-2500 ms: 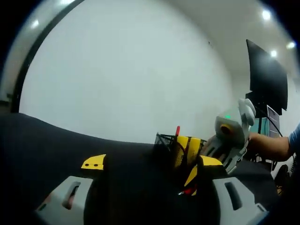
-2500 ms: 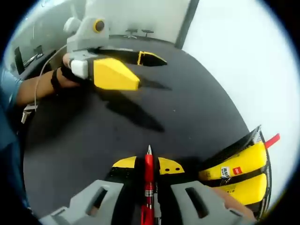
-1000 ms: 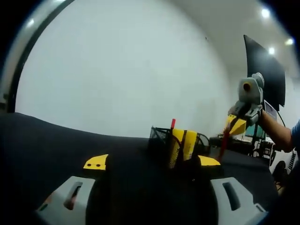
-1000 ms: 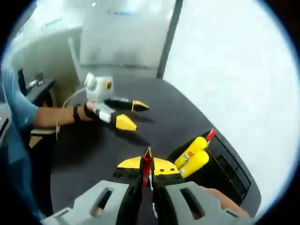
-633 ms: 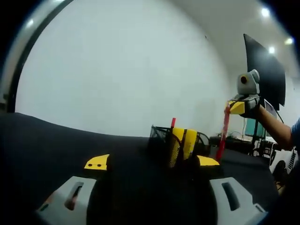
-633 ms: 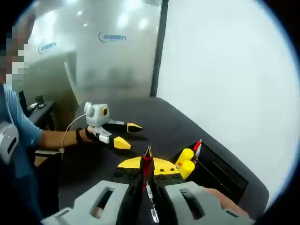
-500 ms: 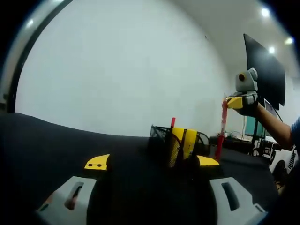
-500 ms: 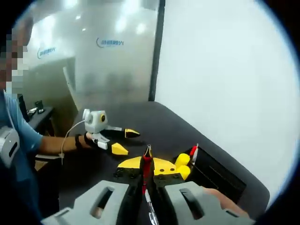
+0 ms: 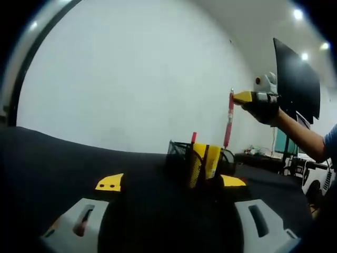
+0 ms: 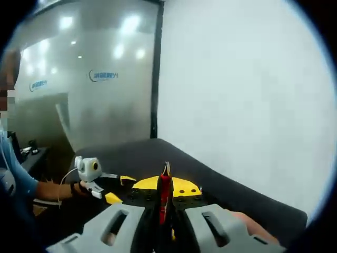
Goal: Pick up pens and glue sticks and place them into the holder.
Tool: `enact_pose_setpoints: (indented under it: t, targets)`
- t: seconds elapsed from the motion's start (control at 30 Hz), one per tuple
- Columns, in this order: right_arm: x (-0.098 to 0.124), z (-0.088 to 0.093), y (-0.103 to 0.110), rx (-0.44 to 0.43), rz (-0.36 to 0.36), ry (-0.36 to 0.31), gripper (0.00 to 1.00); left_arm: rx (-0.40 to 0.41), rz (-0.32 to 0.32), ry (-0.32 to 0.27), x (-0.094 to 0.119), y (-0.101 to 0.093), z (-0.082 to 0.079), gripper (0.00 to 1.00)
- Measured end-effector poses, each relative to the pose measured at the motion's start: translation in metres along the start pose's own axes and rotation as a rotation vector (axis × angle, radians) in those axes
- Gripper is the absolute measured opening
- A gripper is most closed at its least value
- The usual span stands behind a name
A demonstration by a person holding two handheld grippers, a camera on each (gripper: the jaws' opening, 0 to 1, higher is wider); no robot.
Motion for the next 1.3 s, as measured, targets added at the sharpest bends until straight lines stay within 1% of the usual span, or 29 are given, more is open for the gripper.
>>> enact_pose_setpoints:
  t: [0.1,0.13,0.3,0.53,0.63,0.8,0.97,1.3]
  targets:
    - [-0.003,-0.003,-0.010,0.012,0.064,-0.015,0.04,0.003,-0.002,-0.003,0.000,0.001,-0.001,0.67]
    - [-0.005,-0.003,-0.011,0.014,0.065,-0.015,0.04,0.005,-0.002,-0.004,0.000,0.001,-0.001,0.67]
    - [-0.012,-0.005,-0.029,0.011,0.127,-0.023,0.04,0.003,-0.001,-0.002,0.000,0.000,0.000,0.67]
    - [-0.022,0.003,-0.044,0.009,0.193,-0.013,0.04,0.000,-0.001,0.005,0.000,0.000,0.001,0.67]
    - [-0.026,0.008,-0.050,-0.013,0.211,-0.022,0.04,0.001,-0.003,0.004,0.000,0.001,0.000,0.67]
    - [-0.033,0.019,-0.056,-0.034,0.236,-0.015,0.04,0.000,-0.002,0.007,0.000,0.001,0.001,0.67]
    - [-0.036,0.026,-0.053,-0.053,0.254,-0.042,0.04,-0.002,0.001,0.012,-0.001,0.001,0.001,0.67]
    - [-0.044,0.044,-0.048,-0.093,0.242,-0.033,0.04,-0.002,0.001,0.013,-0.001,0.001,0.001,0.65]
Point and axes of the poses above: the point that each gripper's makers call its tool centre point, and the gripper's own axes: x roughly backward along the fingers, y roughly to its left, z roughly out of its underside, the point moved 7 cm from there along x, roughly backward along the fingers, and after that the axes turned 15 degrees about x, right-handed, at the moved point
